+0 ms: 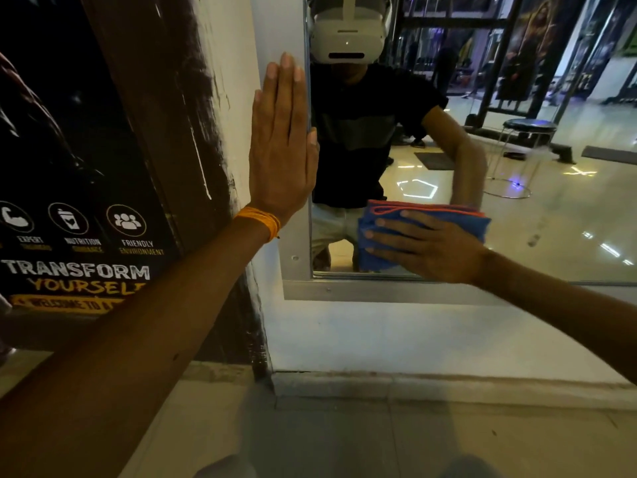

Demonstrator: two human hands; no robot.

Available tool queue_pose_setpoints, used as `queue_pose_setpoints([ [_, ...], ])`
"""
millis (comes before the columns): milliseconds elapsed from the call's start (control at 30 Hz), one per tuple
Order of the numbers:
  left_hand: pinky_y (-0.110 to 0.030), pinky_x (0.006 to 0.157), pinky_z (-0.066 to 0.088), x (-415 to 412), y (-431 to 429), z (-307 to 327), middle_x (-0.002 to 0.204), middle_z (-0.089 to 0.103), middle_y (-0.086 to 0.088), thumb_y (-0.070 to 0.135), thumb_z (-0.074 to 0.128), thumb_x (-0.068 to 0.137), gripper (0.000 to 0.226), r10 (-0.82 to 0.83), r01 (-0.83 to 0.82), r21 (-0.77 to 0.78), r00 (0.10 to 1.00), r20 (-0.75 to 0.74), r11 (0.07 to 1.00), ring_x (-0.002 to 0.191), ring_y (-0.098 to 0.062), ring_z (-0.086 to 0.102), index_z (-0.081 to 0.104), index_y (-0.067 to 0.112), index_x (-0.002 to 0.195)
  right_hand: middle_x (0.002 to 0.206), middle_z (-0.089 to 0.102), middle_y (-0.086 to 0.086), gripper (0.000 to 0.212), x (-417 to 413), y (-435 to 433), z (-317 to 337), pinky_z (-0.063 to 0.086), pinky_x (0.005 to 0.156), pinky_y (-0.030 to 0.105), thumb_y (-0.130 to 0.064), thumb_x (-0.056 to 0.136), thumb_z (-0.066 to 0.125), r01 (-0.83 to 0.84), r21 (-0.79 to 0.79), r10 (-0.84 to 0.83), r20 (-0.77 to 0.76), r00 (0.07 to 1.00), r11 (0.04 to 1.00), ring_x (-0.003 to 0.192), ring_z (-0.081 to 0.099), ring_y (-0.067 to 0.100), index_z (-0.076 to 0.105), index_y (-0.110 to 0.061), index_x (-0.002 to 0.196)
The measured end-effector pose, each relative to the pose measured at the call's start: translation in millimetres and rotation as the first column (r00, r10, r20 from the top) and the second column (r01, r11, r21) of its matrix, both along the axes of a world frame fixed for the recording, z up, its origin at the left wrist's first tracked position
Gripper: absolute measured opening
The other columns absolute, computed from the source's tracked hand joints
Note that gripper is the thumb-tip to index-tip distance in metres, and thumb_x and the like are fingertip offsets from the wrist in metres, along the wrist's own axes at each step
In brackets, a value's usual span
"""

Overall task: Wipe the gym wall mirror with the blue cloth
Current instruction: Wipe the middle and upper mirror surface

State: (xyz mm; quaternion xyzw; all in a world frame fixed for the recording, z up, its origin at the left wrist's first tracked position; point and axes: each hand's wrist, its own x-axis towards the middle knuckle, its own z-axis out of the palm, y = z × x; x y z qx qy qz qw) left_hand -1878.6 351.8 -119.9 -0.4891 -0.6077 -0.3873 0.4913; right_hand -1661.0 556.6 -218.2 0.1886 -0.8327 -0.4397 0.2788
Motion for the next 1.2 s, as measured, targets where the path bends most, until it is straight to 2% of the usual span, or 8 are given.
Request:
queue_pose_setpoints([
  [167, -0.056, 0.125, 0.015, -2.6, -2.7, 0.6, 0.158, 0.029, -0.038, 0.002, 0.05, 0.101, 0.057, -0.016, 0.016, 0.0, 1.0, 0.005, 1.0, 0.148, -0.053, 0.024, 0.029, -0.016, 0.151, 0.168, 0.026, 0.009, 0.081, -45.4, -44.9, -17.2, 0.021, 0.126, 0.049, -0.013, 0.095, 0.059, 0.015, 0.017, -0.017, 0.077, 0.997, 1.0, 0.155, 0.017, 0.031, 0.015, -0.017, 0.162],
  [333, -0.06, 0.124, 0.019, 0.7, -3.4, -1.4, 0.158, 0.029, -0.038, 0.002, 0.05, 0.101, 0.058, -0.033, 0.032, 0.004, 0.999, 0.033, 0.999, 0.149, -0.051, 0.022, 0.028, -0.016, 0.151, 0.168, 0.024, 0.01, 0.079, 39.3, 28.0, -2.8, 0.02, 0.125, 0.047, -0.007, 0.096, 0.067, 0.019, -0.102, -0.032, -0.129, 0.991, 0.995, 0.154, 0.024, 0.031, 0.025, -0.016, 0.162],
  [467, -0.059, 0.125, 0.018, 3.0, -3.2, -1.4, 0.158, 0.029, -0.038, 0.0, 0.051, 0.099, 0.059, -0.042, 0.042, -0.007, 0.999, 0.025, 0.999, 0.149, -0.051, 0.022, 0.028, -0.016, 0.151, 0.172, 0.009, 0.007, 0.066, 1.1, -12.6, -46.2, 0.008, 0.128, 0.049, -0.015, 0.105, 0.052, 0.009, -0.288, -0.092, -0.278, 0.956, 0.958, 0.158, 0.011, 0.03, 0.021, -0.02, 0.163],
  [600, -0.061, 0.125, 0.018, 2.8, -4.1, 0.3, 0.158, 0.027, -0.039, 0.001, 0.049, 0.1, 0.059, -0.05, 0.05, -0.013, 0.999, 0.013, 0.999, 0.149, -0.052, 0.021, 0.026, -0.017, 0.151, 0.17, 0.02, 0.008, 0.068, -49.8, -51.6, -56.1, 0.012, 0.128, 0.048, -0.008, 0.103, 0.05, 0.012, -0.123, -0.017, -0.037, 0.999, 0.992, 0.157, 0.009, 0.03, 0.021, -0.017, 0.163],
  [700, -0.06, 0.125, 0.019, 2.4, -4.1, -0.9, 0.158, 0.027, -0.039, -0.002, 0.052, 0.098, 0.061, -0.048, 0.048, -0.004, 0.999, 0.025, 0.999, 0.149, -0.051, 0.021, 0.026, -0.017, 0.151, 0.167, 0.023, 0.007, 0.078, -18.8, -17.1, -19.5, 0.01, 0.128, 0.05, -0.004, 0.099, 0.055, -0.053, -0.142, 0.027, -0.176, 0.984, 0.989, 0.158, 0.005, 0.03, 0.012, -0.018, 0.163],
  [900, -0.059, 0.125, 0.019, 3.1, -3.8, -1.7, 0.158, 0.028, -0.038, 0.0, 0.052, 0.098, 0.062, -0.034, 0.034, 0.002, 0.999, 0.013, 0.999, 0.149, -0.05, 0.021, 0.026, -0.016, 0.152, 0.169, 0.02, 0.013, 0.058, -17.4, -18.7, 29.7, 0.012, 0.125, 0.057, -0.026, 0.108, 0.051, -0.205, -0.631, -0.39, -0.668, 0.633, 0.748, 0.156, 0.012, 0.032, 0.024, -0.018, 0.159],
  [1067, -0.056, 0.126, 0.018, 0.8, -4.4, -4.4, 0.16, 0.027, -0.036, 0.0, 0.053, 0.098, 0.064, -0.04, 0.04, -0.001, 0.999, 0.003, 0.999, 0.15, -0.046, 0.019, 0.023, -0.013, 0.153, 0.163, 0.036, 0.008, 0.061, -50.0, -45.1, -13.9, 0.02, 0.124, 0.05, -0.024, 0.101, 0.065, -0.052, -0.33, -0.108, -0.447, 0.888, 0.942, 0.149, 0.034, 0.032, 0.037, -0.02, 0.155],
  [1200, -0.054, 0.127, 0.015, -0.3, -4.9, -4.4, 0.162, 0.024, -0.033, 0.003, 0.05, 0.099, 0.065, -0.052, 0.052, -0.013, 0.999, 0.012, 0.999, 0.153, -0.045, 0.017, 0.021, -0.01, 0.155, 0.161, 0.037, 0.018, 0.05, -24.5, -14.3, 89.0, 0.017, 0.124, 0.055, -0.023, 0.109, 0.048, -0.13, -0.431, -0.162, -0.576, 0.801, 0.893, 0.149, 0.032, 0.042, 0.033, -0.018, 0.156],
])
